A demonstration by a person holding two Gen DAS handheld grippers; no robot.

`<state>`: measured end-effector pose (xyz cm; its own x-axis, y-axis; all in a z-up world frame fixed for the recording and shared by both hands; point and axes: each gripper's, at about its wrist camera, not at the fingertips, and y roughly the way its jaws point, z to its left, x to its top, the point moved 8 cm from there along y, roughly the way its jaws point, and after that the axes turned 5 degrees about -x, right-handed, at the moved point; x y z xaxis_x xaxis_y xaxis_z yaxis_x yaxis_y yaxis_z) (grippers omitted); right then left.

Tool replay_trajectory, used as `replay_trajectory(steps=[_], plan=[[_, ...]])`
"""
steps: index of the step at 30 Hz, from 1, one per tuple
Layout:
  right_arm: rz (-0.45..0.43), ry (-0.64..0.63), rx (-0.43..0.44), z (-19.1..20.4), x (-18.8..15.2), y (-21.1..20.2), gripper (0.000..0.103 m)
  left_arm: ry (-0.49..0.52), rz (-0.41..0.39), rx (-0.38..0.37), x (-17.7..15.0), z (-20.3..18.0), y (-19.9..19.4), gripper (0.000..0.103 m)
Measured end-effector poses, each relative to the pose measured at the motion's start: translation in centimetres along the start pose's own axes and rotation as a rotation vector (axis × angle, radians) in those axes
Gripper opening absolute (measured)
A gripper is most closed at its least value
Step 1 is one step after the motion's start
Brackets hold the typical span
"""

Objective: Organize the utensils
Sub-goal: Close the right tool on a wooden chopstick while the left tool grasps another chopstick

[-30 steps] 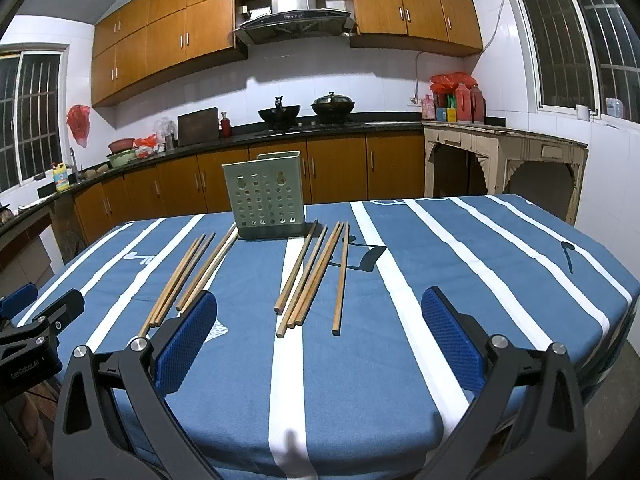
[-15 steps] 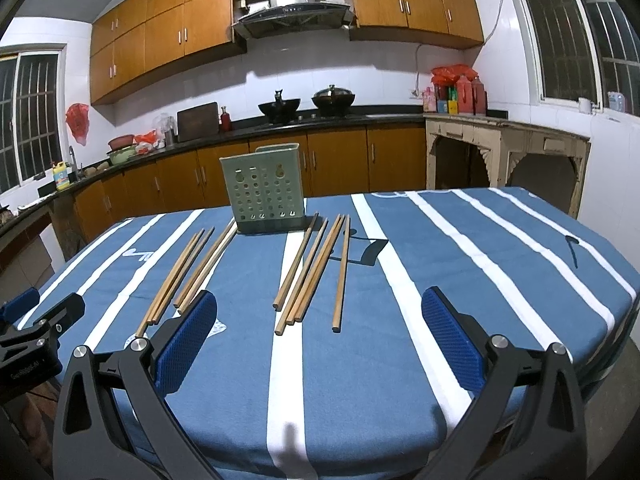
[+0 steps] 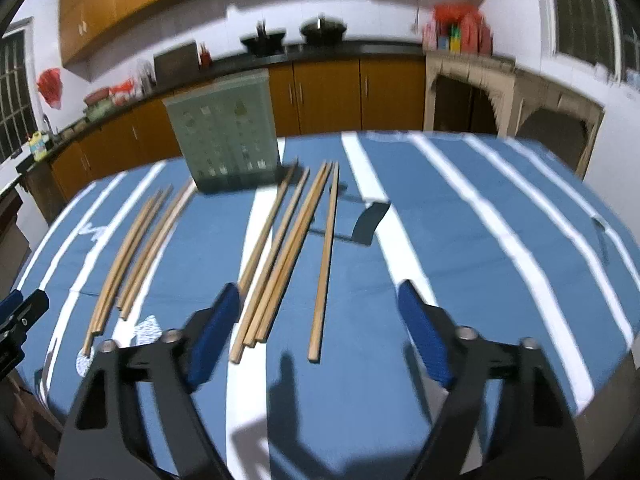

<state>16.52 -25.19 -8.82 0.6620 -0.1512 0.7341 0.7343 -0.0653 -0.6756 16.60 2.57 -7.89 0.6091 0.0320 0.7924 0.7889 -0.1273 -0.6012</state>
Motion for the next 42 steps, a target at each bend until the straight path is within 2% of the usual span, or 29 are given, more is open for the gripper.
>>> replay_trajectory(steps=[1, 3, 5, 9, 11, 13, 15, 21, 29, 36, 42], plan=[[0.031, 0.006, 0.002, 0.0, -0.1, 0.8, 0.063, -0.002, 0.019, -0.008, 0.1, 0.1, 0.6, 0.078], [0.082, 0.016, 0.001, -0.2, -0.3, 2.3, 0.056, -0.012, 0.06, -0.026, 0.2, 0.4, 1.9, 0.064], [0.116, 0.018, -0.004, -0.2, -0.5, 3.3, 0.046, -0.024, 0.104, -0.037, -0.1, 0.7, 3.2, 0.058], [0.147, -0.014, -0.043, -0.1, -0.5, 4.8, 0.036, -0.025, 0.168, -0.05, -0.2, 0.9, 5.6, 0.049], [0.141, -0.052, -0.076, 0.1, -0.3, 4.9, 0.02, -0.025, 0.19, -0.065, -0.3, 0.9, 6.1, 0.044], [0.143, -0.04, -0.067, -0.2, -0.2, 4.9, 0.009, -0.031, 0.208, -0.083, -0.3, 0.8, 6.6, 0.038], [0.143, -0.018, -0.063, -0.7, 0.0, 5.0, 0.008, -0.04, 0.226, -0.106, -0.2, 0.7, 7.0, 0.031], [0.139, -0.024, -0.069, -0.9, 0.0, 4.7, 0.008, -0.025, 0.263, -0.131, -0.1, 0.1, 8.1, 0.021], [0.138, -0.041, -0.079, -0.8, 1.1, 5.9, 0.008, 0.037, 0.289, -0.073, 0.6, 0.1, 9.5, 0.009], [0.141, 0.041, -0.104, -3.6, 2.4, 7.1, 0.008, -0.027, 0.286, -0.003, 2.3, 3.7, 11.2, 0.008], [0.139, 0.058, -0.093, -4.4, 2.3, 7.1, 0.008, -0.022, 0.278, -0.054, 2.4, 4.4, 11.0, 0.01]])
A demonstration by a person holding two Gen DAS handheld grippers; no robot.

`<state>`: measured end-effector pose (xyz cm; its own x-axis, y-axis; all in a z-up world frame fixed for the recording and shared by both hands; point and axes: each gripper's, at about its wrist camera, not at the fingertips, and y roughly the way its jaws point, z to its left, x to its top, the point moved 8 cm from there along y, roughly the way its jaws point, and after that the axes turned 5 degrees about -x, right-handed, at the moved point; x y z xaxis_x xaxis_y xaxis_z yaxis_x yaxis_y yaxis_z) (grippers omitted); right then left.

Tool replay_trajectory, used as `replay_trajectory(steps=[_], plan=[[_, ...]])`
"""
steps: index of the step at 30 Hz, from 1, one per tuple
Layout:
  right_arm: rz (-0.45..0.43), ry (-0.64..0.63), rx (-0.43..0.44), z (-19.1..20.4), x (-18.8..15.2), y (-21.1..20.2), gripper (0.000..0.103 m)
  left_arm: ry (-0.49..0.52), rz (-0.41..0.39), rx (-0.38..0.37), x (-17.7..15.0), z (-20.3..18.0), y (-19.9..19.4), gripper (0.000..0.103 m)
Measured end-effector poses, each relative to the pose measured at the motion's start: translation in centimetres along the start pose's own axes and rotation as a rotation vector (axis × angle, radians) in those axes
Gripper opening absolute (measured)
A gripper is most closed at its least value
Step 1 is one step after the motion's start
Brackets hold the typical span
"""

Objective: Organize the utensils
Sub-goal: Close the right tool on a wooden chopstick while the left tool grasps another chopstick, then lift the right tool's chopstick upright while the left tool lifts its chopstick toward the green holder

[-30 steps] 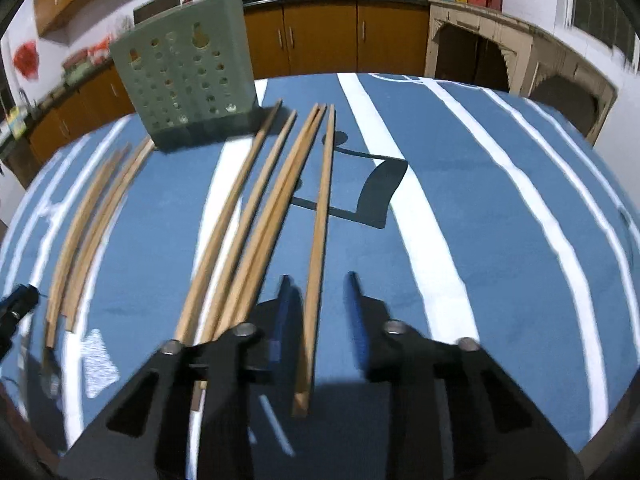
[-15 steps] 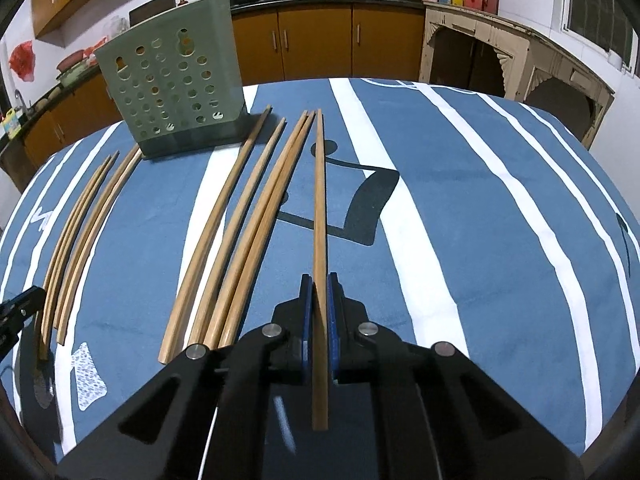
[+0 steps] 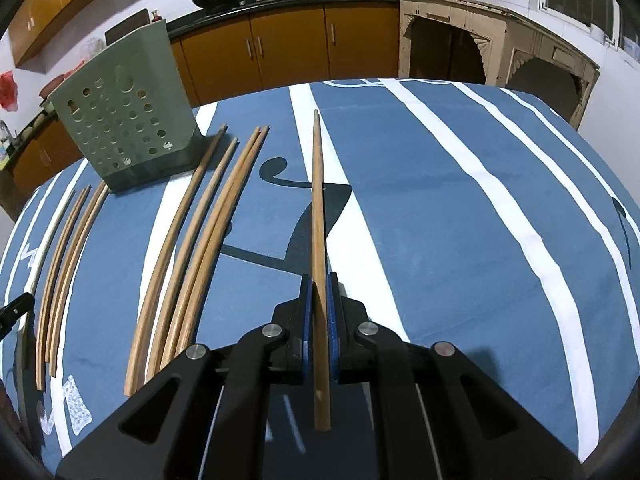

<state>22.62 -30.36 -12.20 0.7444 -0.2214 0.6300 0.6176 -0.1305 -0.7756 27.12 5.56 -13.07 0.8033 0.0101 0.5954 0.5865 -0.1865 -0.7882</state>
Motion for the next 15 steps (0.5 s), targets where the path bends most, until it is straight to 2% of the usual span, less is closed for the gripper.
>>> replay_trajectory(steps=[5, 15], plan=[[-0.001, -0.005, 0.008, 0.1, -0.4, -0.2, 0.009, 0.009, -0.017, -0.024, -0.9, -0.3, -0.7, 0.017], [-0.013, -0.009, 0.022, 0.0, -1.9, -1.3, 0.009, 0.038, -0.035, 0.014, -2.1, -0.5, -1.6, 0.018]])
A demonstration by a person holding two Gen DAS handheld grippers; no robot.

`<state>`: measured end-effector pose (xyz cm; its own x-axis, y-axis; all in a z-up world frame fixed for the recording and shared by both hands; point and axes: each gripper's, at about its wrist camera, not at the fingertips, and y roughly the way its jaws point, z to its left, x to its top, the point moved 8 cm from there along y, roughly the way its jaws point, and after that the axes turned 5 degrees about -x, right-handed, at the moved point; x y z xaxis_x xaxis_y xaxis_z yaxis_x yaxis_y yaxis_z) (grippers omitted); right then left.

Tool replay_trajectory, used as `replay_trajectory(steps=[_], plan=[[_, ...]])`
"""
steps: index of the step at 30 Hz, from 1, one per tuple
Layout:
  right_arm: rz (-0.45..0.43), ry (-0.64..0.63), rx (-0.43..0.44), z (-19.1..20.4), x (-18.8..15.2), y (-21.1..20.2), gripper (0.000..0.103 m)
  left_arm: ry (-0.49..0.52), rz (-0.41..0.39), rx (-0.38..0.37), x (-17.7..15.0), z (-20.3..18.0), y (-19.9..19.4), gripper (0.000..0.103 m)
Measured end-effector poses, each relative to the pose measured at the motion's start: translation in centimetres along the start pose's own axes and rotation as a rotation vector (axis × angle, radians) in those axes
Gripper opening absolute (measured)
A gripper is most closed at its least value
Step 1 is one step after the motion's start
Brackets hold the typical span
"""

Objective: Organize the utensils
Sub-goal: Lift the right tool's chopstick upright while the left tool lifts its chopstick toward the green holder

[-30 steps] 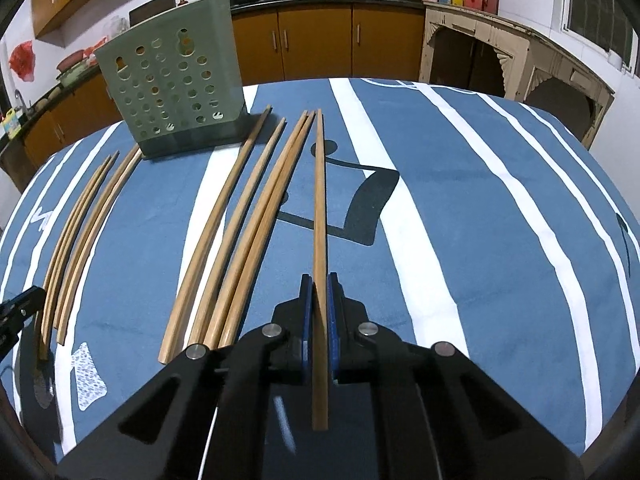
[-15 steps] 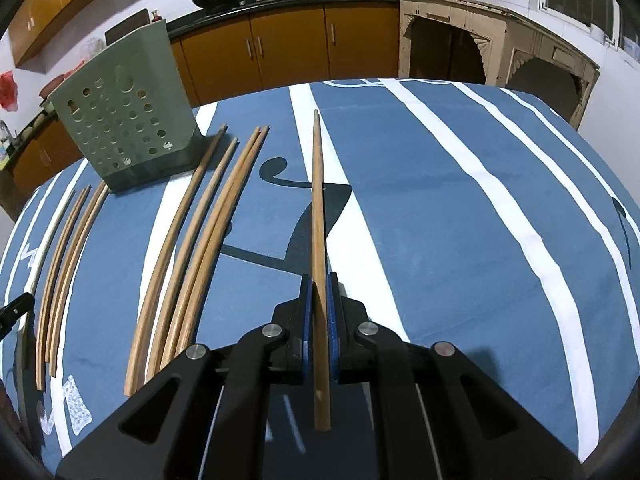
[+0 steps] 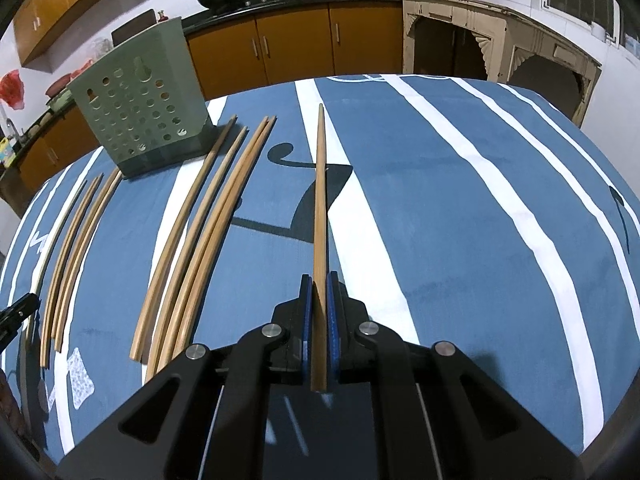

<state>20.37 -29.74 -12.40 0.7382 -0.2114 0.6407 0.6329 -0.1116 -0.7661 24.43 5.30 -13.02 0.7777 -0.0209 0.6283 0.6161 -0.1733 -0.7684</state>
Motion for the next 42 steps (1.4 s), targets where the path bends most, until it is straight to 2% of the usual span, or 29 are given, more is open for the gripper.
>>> replay_trajectory(steps=[4, 6, 8, 10, 14, 21, 30, 42], plan=[[-0.014, -0.01, 0.004, 0.0, -0.2, -0.2, 0.008, 0.011, -0.025, 0.027, -0.6, -0.2, -0.4, 0.015], [-0.006, 0.001, 0.018, -0.1, -0.1, -0.1, 0.008, 0.017, -0.028, 0.036, -0.7, -0.2, -0.4, 0.008], [-0.006, 0.027, 0.049, -0.3, 0.3, -0.4, 0.008, 0.008, -0.014, 0.023, -0.5, 0.0, -0.3, 0.008], [-0.044, 0.022, 0.048, -0.4, 0.8, -1.4, 0.008, 0.0, -0.004, 0.017, -0.3, 0.2, -0.5, 0.007], [-0.108, 0.01, 0.054, -0.4, 2.2, -3.4, 0.008, 0.013, -0.034, 0.013, 0.5, 0.4, -1.7, 0.007], [-0.204, 0.038, 0.077, -1.1, 4.5, -6.1, 0.008, 0.018, -0.14, 0.004, 3.0, 0.4, -5.3, 0.008], [-0.326, 0.09, 0.099, -2.4, 7.6, -9.2, 0.008, -0.025, -0.305, -0.057, 7.6, 0.4, -10.1, 0.007], [-0.396, 0.101, 0.128, -2.2, 10.8, -10.7, 0.008, -0.026, -0.415, -0.071, 11.9, -0.3, -13.2, 0.007]])
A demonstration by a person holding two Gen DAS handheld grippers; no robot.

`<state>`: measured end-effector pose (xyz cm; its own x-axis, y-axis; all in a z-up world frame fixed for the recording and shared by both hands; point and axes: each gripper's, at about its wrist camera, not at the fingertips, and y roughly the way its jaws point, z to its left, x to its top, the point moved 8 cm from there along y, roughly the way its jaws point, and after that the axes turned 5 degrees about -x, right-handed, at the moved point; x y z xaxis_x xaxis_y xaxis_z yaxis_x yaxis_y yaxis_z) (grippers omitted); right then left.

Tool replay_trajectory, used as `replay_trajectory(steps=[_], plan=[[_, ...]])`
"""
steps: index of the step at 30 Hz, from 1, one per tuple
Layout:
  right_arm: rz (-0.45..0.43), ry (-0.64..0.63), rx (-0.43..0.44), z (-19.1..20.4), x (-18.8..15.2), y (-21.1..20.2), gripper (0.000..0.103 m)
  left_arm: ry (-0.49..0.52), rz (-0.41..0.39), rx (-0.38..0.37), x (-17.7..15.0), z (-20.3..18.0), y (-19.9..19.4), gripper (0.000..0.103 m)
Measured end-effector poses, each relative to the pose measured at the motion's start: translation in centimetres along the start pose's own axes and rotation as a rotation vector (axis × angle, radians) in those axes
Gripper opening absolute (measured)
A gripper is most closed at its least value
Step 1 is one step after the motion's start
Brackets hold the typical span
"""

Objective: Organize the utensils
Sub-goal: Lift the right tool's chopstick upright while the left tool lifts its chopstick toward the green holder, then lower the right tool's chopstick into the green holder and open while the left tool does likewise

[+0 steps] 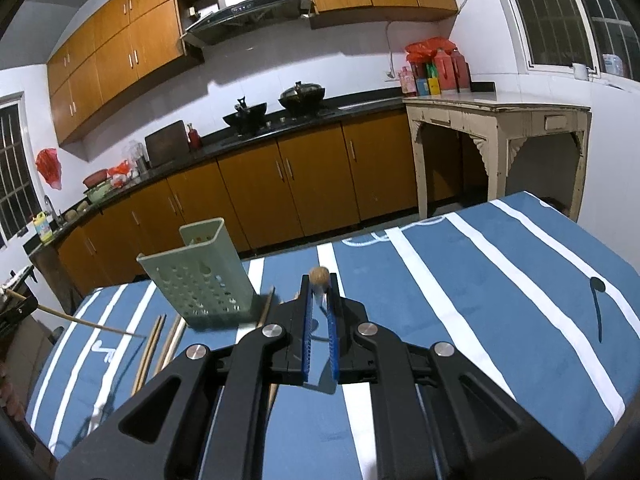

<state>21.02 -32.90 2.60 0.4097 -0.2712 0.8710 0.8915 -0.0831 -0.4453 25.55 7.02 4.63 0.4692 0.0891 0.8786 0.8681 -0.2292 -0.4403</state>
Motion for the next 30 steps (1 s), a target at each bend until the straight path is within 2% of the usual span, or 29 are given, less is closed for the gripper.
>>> replay_trajectory(steps=[5, 15, 21, 26, 30], plan=[[-0.039, -0.006, 0.009, 0.6, 1.6, -0.4, 0.008, 0.004, -0.029, 0.003, 1.8, -0.4, -0.2, 0.007], [-0.187, 0.015, 0.064, 2.2, 8.2, -2.9, 0.008, 0.054, -0.109, -0.024, 6.8, -2.4, -2.0, 0.007], [-0.29, 0.023, 0.122, 4.5, 12.1, -4.5, 0.008, 0.055, -0.164, -0.08, 11.1, -4.2, -3.2, 0.007], [-0.358, 0.026, 0.178, 6.6, 14.4, -5.1, 0.008, 0.074, -0.168, -0.151, 14.0, -7.1, -3.4, 0.007], [-0.379, 0.01, 0.209, 8.0, 15.0, -4.9, 0.008, 0.081, -0.159, -0.189, 15.1, -8.7, -2.8, 0.007]])
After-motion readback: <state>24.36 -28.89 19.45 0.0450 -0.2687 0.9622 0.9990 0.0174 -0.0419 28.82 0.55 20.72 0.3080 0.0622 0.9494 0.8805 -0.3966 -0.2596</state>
